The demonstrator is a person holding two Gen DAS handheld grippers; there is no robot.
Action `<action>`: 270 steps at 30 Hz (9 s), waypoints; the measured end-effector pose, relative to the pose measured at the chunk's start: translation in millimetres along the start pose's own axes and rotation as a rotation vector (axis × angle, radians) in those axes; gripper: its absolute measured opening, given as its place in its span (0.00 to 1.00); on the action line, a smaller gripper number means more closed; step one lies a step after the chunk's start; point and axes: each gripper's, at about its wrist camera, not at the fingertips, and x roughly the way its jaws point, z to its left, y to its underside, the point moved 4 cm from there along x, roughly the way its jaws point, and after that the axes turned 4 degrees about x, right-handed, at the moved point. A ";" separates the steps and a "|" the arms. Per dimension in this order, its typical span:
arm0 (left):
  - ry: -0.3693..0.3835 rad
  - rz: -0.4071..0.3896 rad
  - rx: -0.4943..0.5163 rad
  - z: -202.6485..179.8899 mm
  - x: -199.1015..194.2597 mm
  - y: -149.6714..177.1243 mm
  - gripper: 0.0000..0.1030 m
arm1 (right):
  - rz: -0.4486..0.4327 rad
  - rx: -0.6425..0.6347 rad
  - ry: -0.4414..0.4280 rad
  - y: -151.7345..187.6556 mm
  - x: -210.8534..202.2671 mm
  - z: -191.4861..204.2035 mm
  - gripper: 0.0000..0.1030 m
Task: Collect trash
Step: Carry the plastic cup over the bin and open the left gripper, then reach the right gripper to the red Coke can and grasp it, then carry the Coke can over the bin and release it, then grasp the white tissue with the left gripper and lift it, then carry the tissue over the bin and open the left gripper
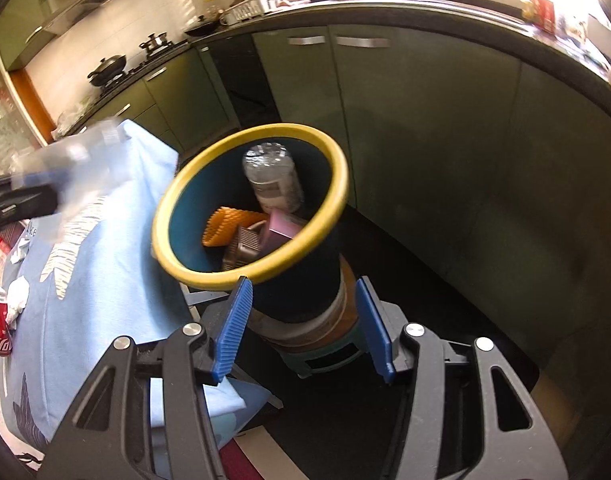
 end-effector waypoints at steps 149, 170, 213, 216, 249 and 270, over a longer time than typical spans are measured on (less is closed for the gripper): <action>-0.519 -0.264 -0.542 138.9 -276.7 368.2 0.95 | 0.285 -0.407 0.128 -121.1 86.9 109.6 0.83; -0.429 -0.180 -0.488 173.6 -232.3 358.9 0.95 | 0.097 -0.391 -0.143 14.2 17.5 205.3 0.88; -0.291 -0.136 -0.179 149.5 -187.2 190.7 0.19 | 0.016 -0.304 -0.112 10.8 16.0 182.9 0.89; -0.257 -0.143 -0.136 133.3 -176.2 164.1 0.19 | -0.017 -0.265 -0.063 3.2 9.8 159.7 0.89; -0.086 -0.036 0.089 1.4 103.4 -85.7 0.59 | -0.056 -0.038 0.119 -5.4 -0.8 18.5 0.90; -0.180 -0.216 -0.123 42.8 -76.4 44.9 0.89 | -0.059 -0.112 0.077 3.0 -11.0 59.7 0.91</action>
